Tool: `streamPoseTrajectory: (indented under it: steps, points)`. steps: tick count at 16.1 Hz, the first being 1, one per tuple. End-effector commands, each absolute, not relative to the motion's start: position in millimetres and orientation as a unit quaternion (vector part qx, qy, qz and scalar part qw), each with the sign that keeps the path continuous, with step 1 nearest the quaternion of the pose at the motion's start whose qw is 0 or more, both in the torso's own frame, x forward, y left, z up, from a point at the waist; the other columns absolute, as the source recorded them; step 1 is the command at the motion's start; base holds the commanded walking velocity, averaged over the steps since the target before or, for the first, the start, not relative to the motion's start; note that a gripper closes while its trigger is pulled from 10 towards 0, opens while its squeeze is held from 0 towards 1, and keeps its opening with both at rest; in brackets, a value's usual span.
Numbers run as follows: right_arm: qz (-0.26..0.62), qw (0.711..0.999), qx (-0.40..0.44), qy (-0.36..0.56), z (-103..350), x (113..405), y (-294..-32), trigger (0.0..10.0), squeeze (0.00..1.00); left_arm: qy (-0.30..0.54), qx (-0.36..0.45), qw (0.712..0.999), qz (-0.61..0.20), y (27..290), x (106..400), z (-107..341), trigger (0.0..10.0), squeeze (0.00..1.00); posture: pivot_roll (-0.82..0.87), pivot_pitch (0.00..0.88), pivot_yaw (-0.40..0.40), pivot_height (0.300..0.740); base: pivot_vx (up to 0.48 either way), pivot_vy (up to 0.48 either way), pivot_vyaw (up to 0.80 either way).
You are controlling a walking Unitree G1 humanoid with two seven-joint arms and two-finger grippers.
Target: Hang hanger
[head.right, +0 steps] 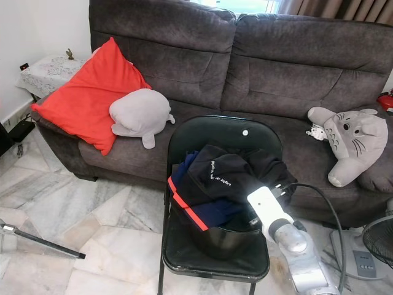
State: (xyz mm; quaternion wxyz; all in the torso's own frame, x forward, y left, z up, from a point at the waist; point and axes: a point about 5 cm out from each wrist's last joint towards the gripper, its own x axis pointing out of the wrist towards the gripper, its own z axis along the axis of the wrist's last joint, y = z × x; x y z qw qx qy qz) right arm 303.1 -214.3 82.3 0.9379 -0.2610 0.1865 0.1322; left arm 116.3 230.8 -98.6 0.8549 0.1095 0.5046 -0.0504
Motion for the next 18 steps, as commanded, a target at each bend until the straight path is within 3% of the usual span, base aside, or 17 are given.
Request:
streamPoseTrajectory:
  steps: [1, 7, 11, 14, 18]
  points:
    - [0.134, 0.937, -0.262, 0.187, 81, 304, -213, 0.0, 0.0, 0.52, 0.113, 0.845, -0.056, 231, 109, -101, 10.0, 0.0, 0.01, 0.088, -0.043, 0.74, 0.0, 0.0, 0.0]
    - [0.128, 0.935, -0.271, 0.19, 76, 300, -207, 0.0, 0.0, 0.521, 0.114, 0.844, -0.059, 231, 109, -101, 10.0, 0.0, 0.0, 0.09, -0.044, 0.74, 0.0, 0.0, 0.0]
    - [-0.001, 0.943, -0.297, 0.151, 92, 295, -226, 0.0, 0.0, 0.521, 0.114, 0.844, -0.06, 231, 109, -101, 10.0, 0.0, 0.0, 0.089, -0.046, 0.74, 0.0, 0.0, 0.0]
    - [-0.093, 0.943, -0.297, 0.121, 102, 256, -232, 0.0, 0.0, 0.523, 0.118, 0.842, -0.066, 231, 109, -101, 10.0, 0.0, -0.03, 0.093, -0.037, 0.74, 0.0, 0.0, 0.0]
    - [-0.187, 0.92, -0.318, 0.134, 105, 222, -257, 0.0, 0.0, 0.522, 0.12, 0.842, -0.07, 231, 110, -101, 10.0, 0.0, -0.05, 0.088, -0.036, 0.74, 0.0, 0.0, 0.0]
